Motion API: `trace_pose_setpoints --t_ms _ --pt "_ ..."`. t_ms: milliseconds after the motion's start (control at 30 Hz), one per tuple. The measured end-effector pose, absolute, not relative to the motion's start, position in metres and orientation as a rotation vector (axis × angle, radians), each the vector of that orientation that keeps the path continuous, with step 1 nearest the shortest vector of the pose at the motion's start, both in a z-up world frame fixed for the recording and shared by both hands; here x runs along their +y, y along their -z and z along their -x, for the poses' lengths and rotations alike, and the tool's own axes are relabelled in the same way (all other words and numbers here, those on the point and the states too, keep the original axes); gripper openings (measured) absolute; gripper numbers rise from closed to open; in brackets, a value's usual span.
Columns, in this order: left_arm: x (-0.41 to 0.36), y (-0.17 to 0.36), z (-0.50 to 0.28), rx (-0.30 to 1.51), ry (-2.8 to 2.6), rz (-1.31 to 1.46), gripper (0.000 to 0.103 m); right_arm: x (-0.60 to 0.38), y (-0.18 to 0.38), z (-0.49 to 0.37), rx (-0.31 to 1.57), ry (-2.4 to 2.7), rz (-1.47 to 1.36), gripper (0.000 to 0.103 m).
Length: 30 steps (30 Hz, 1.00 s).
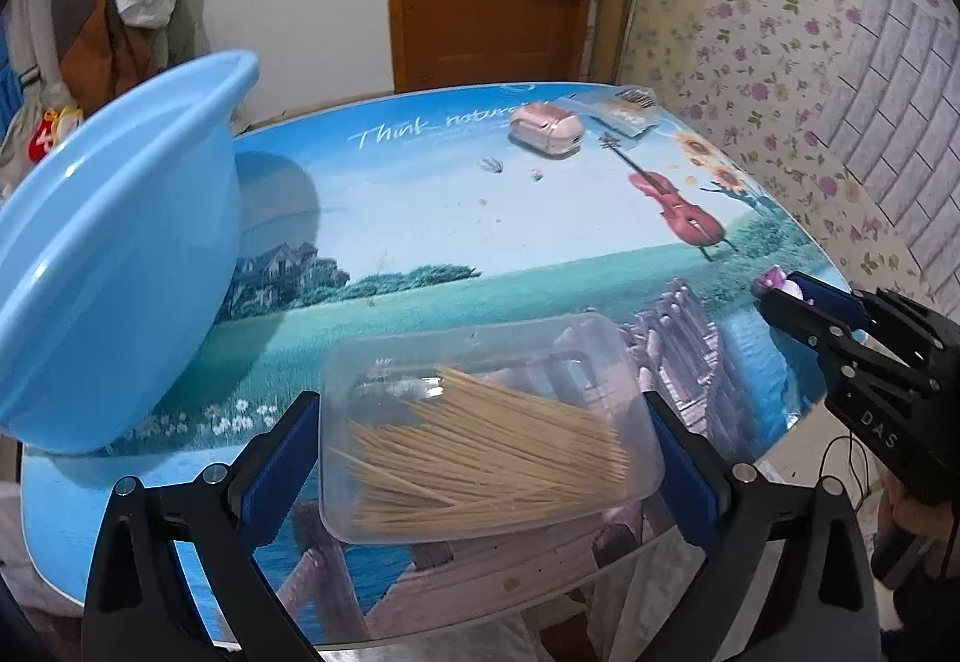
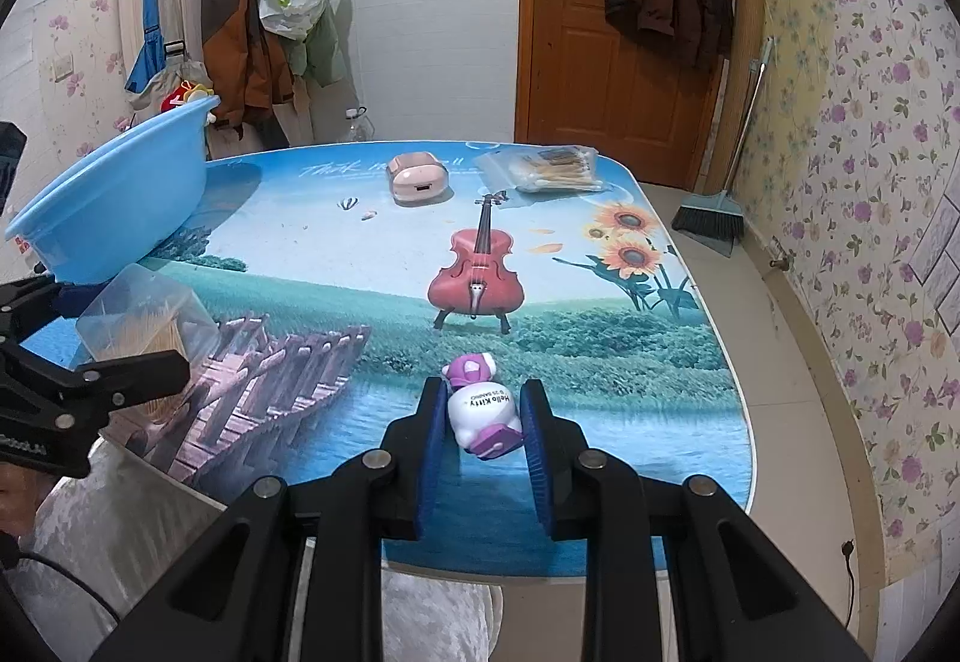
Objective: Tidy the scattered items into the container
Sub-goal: 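Carry toothpick box toward basin with left gripper while right gripper opens on bottle, then carry toothpick box over basin with left gripper while right gripper grasps the bottle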
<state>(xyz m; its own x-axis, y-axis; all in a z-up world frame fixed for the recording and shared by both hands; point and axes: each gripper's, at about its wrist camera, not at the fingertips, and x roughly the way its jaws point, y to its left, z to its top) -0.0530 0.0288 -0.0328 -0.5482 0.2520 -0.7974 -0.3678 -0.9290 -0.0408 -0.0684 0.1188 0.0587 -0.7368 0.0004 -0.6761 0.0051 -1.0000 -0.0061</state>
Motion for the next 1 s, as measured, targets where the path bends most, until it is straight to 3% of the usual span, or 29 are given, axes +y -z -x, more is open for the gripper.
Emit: trace_pose_setpoints --t_ms 267,400,633,767,867,933,1000 --pt "0.024 0.035 0.051 0.044 -2.589 1.315 0.102 0.119 -0.058 0.069 0.002 2.944 -1.119 0.028" --pt "0.026 0.036 0.046 0.022 -2.653 1.314 0.102 0.114 -0.057 0.071 0.006 2.933 -1.113 0.050" --pt "0.031 0.039 0.043 0.039 -2.685 1.287 0.102 0.113 -0.054 0.076 0.016 2.944 -1.077 0.050" --pt "0.033 0.039 0.041 0.049 -2.705 1.257 0.094 0.115 -0.053 0.078 0.019 2.939 -1.047 0.050" --pt "0.033 0.038 0.039 0.057 -2.701 1.239 0.092 0.114 -0.052 0.077 0.025 2.936 -1.018 0.042" --pt "0.033 0.038 0.039 0.054 -2.701 1.231 0.092 0.112 -0.052 0.076 0.035 2.939 -0.995 0.024" --pt "0.032 0.038 0.038 0.053 -2.699 1.224 0.092 0.113 -0.051 0.075 0.031 2.940 -0.975 0.024"
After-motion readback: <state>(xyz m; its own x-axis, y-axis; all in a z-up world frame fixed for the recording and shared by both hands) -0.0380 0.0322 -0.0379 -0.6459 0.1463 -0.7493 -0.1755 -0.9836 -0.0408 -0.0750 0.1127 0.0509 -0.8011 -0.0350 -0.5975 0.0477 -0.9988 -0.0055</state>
